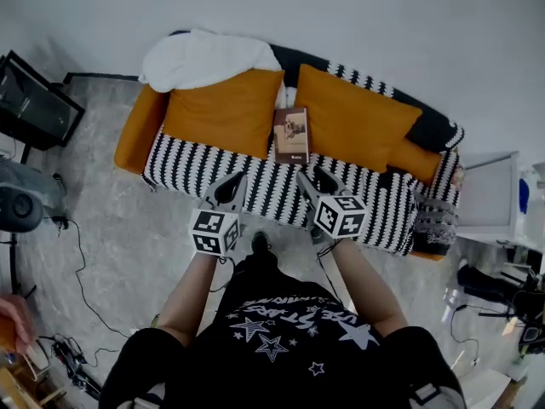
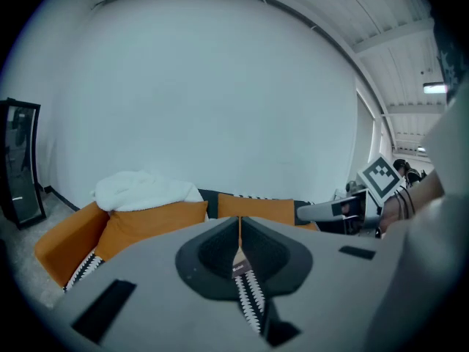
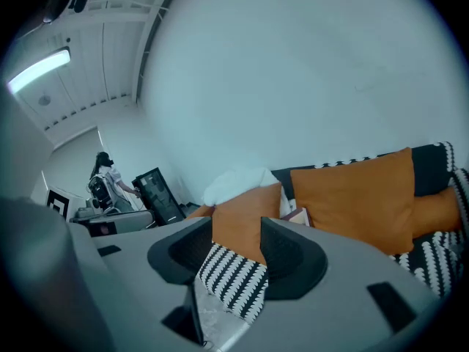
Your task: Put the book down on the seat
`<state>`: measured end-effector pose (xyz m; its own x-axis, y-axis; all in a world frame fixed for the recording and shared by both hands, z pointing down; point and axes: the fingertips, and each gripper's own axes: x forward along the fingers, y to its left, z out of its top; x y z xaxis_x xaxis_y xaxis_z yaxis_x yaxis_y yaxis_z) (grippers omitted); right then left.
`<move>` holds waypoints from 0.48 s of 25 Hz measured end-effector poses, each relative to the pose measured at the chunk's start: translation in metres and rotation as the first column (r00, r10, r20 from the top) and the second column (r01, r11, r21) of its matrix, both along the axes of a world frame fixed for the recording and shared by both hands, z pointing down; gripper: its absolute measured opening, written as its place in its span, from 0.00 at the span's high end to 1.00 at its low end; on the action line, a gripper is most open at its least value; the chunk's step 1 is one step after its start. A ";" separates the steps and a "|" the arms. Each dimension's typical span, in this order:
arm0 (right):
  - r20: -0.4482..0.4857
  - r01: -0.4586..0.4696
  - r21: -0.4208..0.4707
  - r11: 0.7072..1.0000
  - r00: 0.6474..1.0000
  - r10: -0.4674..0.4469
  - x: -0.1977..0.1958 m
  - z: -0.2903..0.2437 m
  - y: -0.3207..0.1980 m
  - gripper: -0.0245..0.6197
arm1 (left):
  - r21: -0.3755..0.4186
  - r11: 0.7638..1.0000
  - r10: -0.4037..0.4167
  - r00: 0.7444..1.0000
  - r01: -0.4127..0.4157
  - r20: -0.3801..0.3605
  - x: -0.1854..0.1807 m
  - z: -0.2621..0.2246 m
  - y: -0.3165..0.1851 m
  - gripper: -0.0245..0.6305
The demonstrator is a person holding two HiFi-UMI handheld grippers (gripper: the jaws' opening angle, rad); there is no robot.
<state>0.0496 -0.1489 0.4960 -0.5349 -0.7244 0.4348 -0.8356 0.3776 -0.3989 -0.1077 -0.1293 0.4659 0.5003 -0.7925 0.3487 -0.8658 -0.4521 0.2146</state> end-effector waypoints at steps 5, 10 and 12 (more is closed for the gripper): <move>0.042 0.033 0.060 0.998 0.998 -0.036 0.020 -0.017 0.032 0.65 | 0.032 0.999 0.025 1.000 -0.025 0.005 0.032 -0.013 0.036 0.94; 0.101 0.017 0.076 0.997 0.995 -0.024 0.049 -0.026 0.062 0.70 | 0.056 0.998 0.004 1.000 -0.004 0.004 0.053 -0.026 0.069 0.94; 0.103 0.024 0.086 0.996 0.994 -0.033 0.055 -0.029 0.071 0.72 | 0.070 0.997 -0.014 1.000 0.014 -0.003 0.060 -0.032 0.079 0.94</move>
